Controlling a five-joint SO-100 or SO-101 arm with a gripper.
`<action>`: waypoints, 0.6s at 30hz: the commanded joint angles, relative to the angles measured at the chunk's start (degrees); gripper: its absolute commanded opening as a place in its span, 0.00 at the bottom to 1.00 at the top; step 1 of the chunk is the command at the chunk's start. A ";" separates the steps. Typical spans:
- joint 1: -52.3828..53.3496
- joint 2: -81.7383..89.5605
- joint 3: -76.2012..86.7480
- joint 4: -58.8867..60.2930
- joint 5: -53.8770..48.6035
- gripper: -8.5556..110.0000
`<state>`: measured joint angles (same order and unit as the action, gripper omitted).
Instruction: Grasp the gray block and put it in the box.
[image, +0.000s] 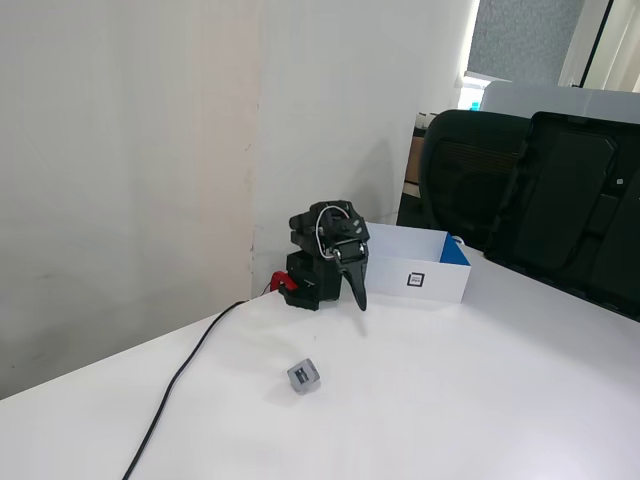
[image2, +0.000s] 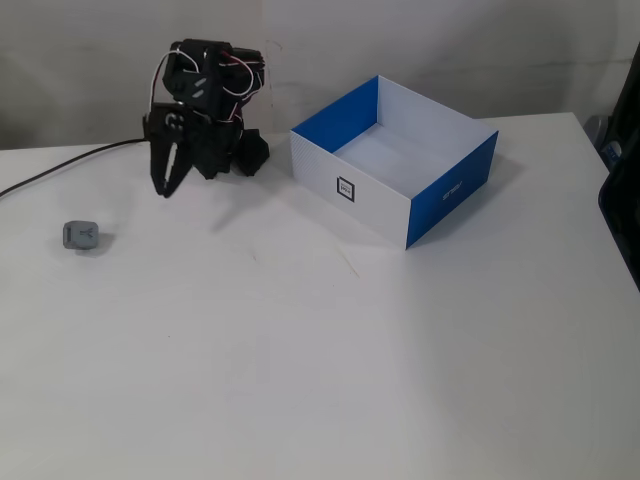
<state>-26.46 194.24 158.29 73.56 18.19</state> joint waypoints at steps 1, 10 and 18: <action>-4.22 -1.58 -6.68 0.09 1.93 0.10; -12.66 -11.34 -13.62 -2.02 5.19 0.20; -14.41 -27.69 -21.01 2.64 8.09 0.23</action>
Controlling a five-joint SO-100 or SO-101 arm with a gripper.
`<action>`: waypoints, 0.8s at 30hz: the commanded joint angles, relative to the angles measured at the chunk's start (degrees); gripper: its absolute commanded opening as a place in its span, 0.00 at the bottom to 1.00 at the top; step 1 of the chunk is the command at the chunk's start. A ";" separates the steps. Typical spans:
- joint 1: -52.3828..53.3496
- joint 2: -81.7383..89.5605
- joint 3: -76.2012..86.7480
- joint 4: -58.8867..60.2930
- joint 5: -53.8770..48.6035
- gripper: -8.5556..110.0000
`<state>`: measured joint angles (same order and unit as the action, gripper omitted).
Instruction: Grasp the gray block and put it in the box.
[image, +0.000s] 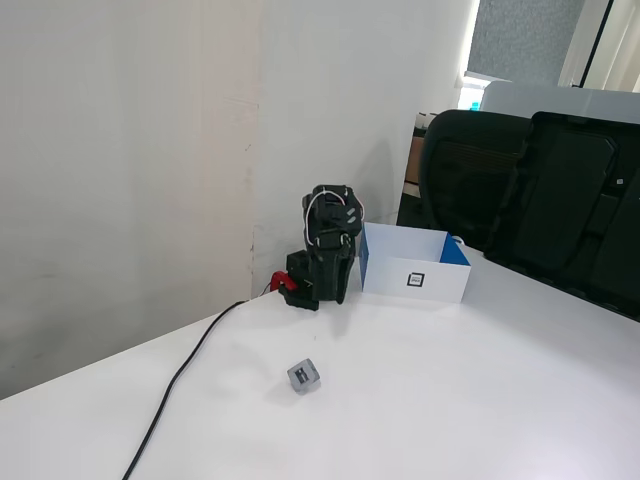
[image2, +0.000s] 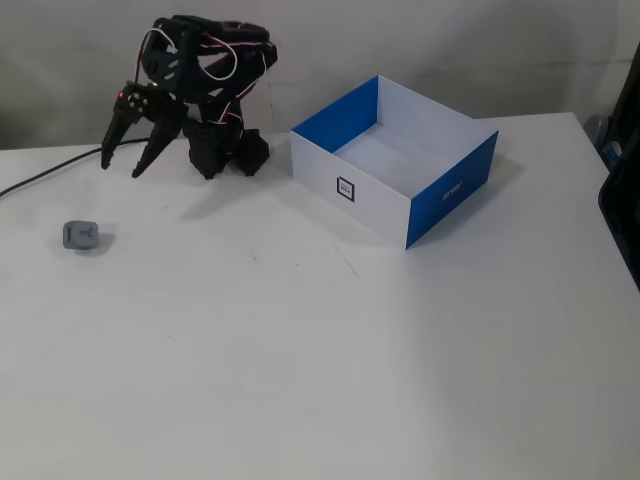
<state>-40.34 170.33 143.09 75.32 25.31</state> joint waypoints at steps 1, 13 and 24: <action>-0.70 -4.57 -6.24 1.49 1.23 0.24; -3.08 -18.54 -16.61 11.51 5.54 0.33; -7.65 -25.66 -20.83 13.36 6.94 0.48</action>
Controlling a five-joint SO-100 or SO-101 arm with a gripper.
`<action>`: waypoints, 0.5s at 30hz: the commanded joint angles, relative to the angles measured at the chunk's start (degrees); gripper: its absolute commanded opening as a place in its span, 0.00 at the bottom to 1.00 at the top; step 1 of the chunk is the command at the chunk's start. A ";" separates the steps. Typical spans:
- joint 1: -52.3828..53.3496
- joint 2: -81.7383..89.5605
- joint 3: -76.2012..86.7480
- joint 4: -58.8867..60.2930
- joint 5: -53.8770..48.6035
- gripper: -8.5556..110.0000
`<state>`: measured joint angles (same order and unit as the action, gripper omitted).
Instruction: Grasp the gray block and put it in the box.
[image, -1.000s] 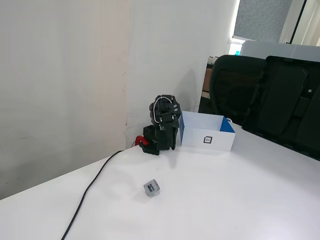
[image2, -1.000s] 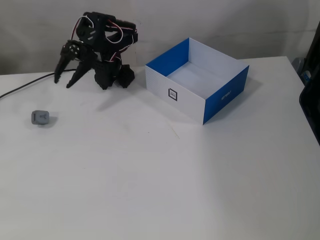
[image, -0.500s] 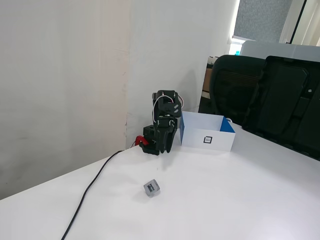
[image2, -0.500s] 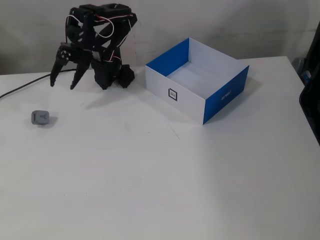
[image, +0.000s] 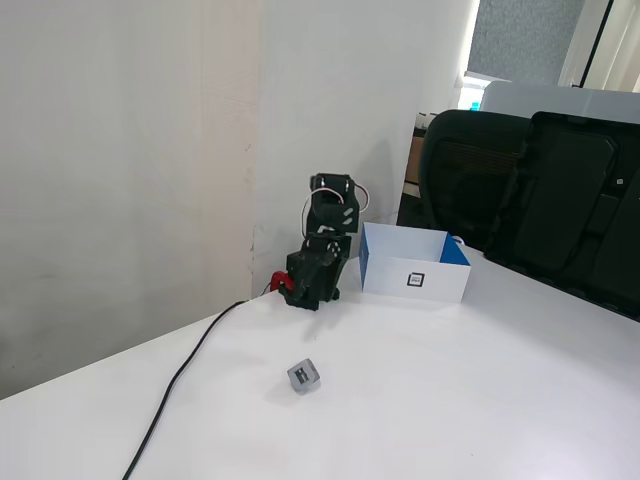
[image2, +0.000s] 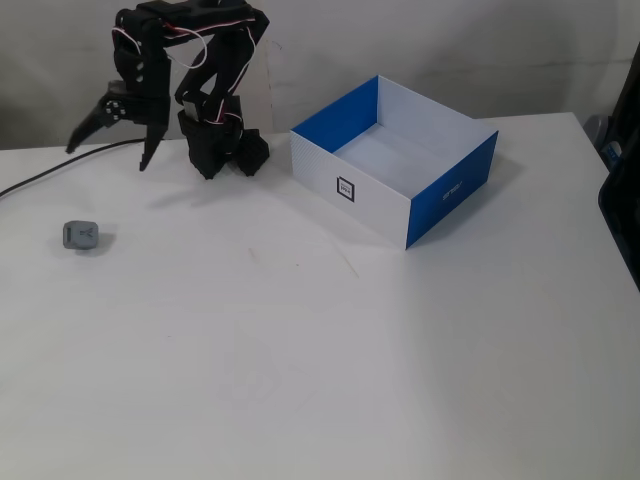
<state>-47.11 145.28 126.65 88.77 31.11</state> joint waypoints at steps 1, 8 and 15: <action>-0.79 -0.97 -4.39 -0.09 1.67 0.48; 0.09 -9.40 -7.47 0.00 3.87 0.49; 0.70 -18.37 -12.92 -1.67 4.92 0.49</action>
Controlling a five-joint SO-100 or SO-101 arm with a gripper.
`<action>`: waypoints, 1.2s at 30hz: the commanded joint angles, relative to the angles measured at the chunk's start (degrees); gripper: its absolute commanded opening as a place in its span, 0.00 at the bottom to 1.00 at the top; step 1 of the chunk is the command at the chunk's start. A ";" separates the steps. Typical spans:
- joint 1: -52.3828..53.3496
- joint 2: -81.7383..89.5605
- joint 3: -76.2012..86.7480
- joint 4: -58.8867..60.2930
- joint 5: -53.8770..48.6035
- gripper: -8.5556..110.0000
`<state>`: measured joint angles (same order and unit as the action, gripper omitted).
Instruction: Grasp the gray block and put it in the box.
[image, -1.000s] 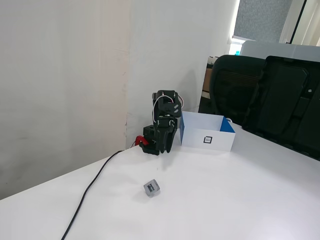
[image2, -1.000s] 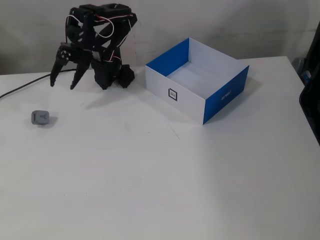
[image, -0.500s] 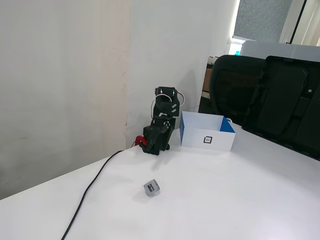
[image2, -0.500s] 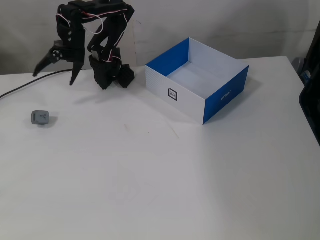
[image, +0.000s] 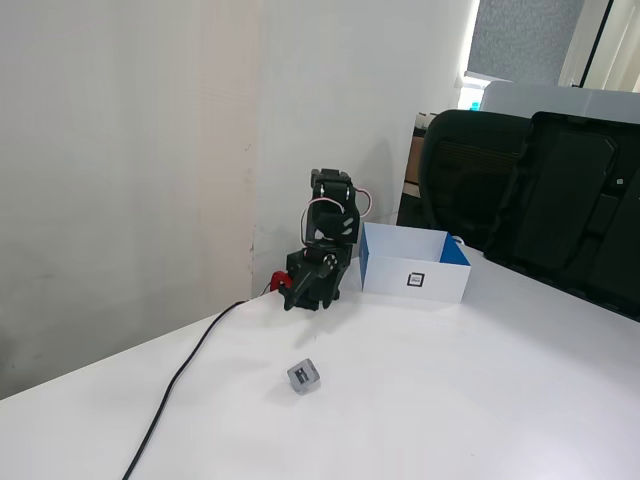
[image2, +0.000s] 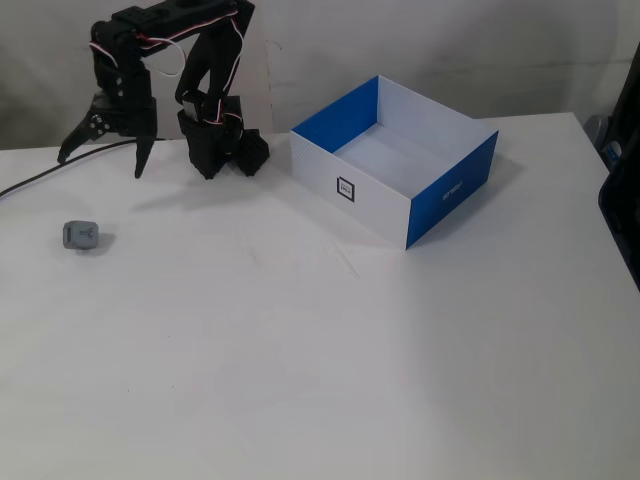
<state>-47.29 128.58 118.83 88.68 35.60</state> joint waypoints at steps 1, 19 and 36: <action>0.88 -2.02 -5.19 -2.37 0.44 0.49; 0.44 -16.26 -11.34 -2.29 2.02 0.50; 0.79 -25.75 -19.42 -2.64 2.02 0.52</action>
<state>-46.41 103.27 104.94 86.22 37.18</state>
